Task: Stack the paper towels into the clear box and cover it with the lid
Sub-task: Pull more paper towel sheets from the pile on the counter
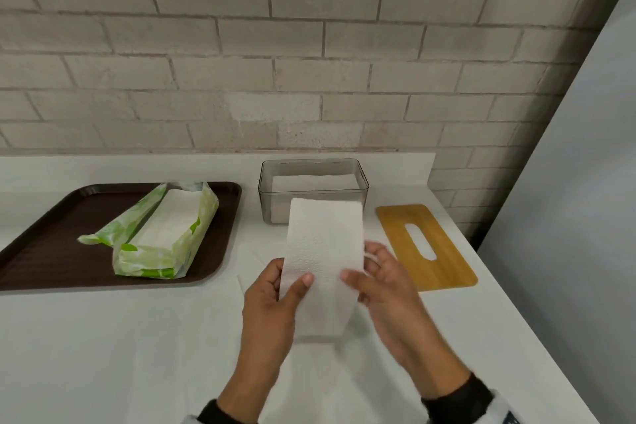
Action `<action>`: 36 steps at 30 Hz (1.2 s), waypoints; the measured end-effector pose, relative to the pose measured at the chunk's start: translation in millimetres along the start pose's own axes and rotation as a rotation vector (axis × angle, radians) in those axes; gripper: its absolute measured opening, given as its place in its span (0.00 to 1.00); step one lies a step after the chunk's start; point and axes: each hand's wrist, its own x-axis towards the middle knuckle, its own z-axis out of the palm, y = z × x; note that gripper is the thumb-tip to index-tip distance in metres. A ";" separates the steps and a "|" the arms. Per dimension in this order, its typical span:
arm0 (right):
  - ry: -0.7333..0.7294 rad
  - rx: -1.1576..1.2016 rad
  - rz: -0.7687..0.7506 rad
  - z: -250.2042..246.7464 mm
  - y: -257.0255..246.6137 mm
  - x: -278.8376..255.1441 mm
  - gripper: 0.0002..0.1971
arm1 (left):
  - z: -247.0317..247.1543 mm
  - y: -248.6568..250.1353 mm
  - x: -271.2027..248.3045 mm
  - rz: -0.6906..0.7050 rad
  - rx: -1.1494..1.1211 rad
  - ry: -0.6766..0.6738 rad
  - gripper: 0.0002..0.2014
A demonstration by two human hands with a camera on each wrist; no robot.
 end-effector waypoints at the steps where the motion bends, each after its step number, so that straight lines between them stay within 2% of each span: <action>1: 0.002 -0.077 0.004 4.1 7.9 -3.4 0.20 | 3.0 -0.8 -1.0 0.009 0.015 0.009 0.08; 5: 0.102 -0.206 -0.148 11.1 14.0 -4.2 0.18 | 12.6 -3.8 -4.6 0.055 0.098 0.010 0.12; 7: 0.119 -0.289 -0.176 10.8 17.8 -3.6 0.17 | 15.2 -5.3 -6.5 0.041 0.130 0.001 0.15; 11: 0.111 -0.488 -0.094 11.4 35.5 -6.8 0.17 | 19.3 -9.6 -10.6 -0.038 0.128 -0.020 0.18; 16: 0.166 -0.404 -0.181 12.9 29.2 -12.7 0.15 | 22.2 -3.1 -15.0 0.021 0.105 -0.036 0.20; 19: 0.144 -0.438 -0.078 9.8 37.5 -11.6 0.20 | 20.5 -11.5 -14.8 -0.054 0.124 -0.078 0.23; 24: 0.149 -0.456 -0.017 3.0 46.7 -7.9 0.21 | 17.8 -22.3 -13.6 -0.095 0.148 -0.114 0.19; 28: 0.109 -0.569 -0.059 3.3 35.4 -2.7 0.18 | 17.7 -21.2 -6.4 -0.078 0.176 -0.139 0.15; 30: 0.153 -0.576 -0.097 -5.5 16.3 3.0 0.16 | 13.3 -18.2 6.1 -0.062 0.242 -0.219 0.14; 32: 0.253 -0.528 -0.123 -25.8 -8.4 5.3 0.16 | 6.1 -17.2 28.1 -0.029 0.382 -0.346 0.17; 34: 0.372 -0.469 -0.137 -57.7 -29.6 2.8 0.17 | -2.5 -20.9 56.9 0.042 0.631 -0.471 0.19; 36: 0.481 -0.451 -0.140 -95.2 -40.9 -5.4 0.17 | -7.2 -25.8 85.7 0.165 0.914 -0.604 0.16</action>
